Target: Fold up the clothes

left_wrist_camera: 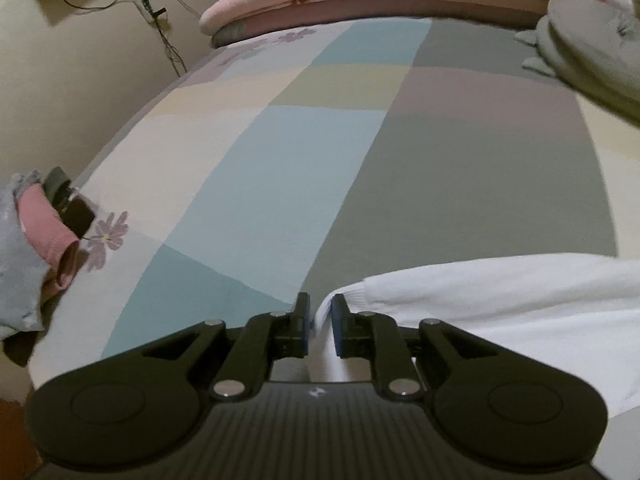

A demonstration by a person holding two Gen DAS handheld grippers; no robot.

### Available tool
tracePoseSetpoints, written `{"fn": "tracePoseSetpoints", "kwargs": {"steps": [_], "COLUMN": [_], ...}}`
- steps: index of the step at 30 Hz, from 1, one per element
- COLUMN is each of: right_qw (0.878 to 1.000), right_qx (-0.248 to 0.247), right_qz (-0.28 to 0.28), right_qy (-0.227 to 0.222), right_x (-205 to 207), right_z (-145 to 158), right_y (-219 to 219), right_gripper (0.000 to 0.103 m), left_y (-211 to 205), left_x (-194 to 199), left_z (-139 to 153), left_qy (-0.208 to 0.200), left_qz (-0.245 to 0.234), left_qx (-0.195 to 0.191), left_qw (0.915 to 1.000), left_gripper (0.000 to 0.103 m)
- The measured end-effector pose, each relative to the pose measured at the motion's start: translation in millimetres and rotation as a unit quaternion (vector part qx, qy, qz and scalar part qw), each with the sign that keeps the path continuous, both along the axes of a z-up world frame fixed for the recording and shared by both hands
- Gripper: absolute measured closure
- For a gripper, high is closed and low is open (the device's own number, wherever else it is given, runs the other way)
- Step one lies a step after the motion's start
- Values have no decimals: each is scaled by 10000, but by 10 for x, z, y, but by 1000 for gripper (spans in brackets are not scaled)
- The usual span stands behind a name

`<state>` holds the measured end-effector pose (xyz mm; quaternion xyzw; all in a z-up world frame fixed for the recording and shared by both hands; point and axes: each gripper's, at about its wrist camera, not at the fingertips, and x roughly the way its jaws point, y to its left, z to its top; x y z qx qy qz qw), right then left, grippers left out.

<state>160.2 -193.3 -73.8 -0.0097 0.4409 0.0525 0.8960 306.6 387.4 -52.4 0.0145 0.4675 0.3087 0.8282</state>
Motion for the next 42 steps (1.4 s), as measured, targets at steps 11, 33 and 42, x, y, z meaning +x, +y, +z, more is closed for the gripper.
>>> {"fn": "tracePoseSetpoints", "kwargs": {"steps": [11, 33, 42], "right_qw": [9994, 9766, 9776], "right_qx": [190, 1382, 1429], "right_qz": [158, 1576, 1479], "right_qy": [-242, -474, -448], "right_x": [-25, 175, 281], "right_z": [52, 113, 25], "right_y": [-124, -147, -201], "right_gripper": [15, 16, 16], "left_y": [-792, -3114, -3179], "left_x": [158, 1491, 1585], "left_z": [321, -310, -308], "left_qy": [-295, -291, -358], "left_qz": [-1243, -4296, -4393], "left_qx": [114, -1420, -1527], "left_qw": [9917, 8913, 8846], "left_gripper": [85, 85, 103]}}
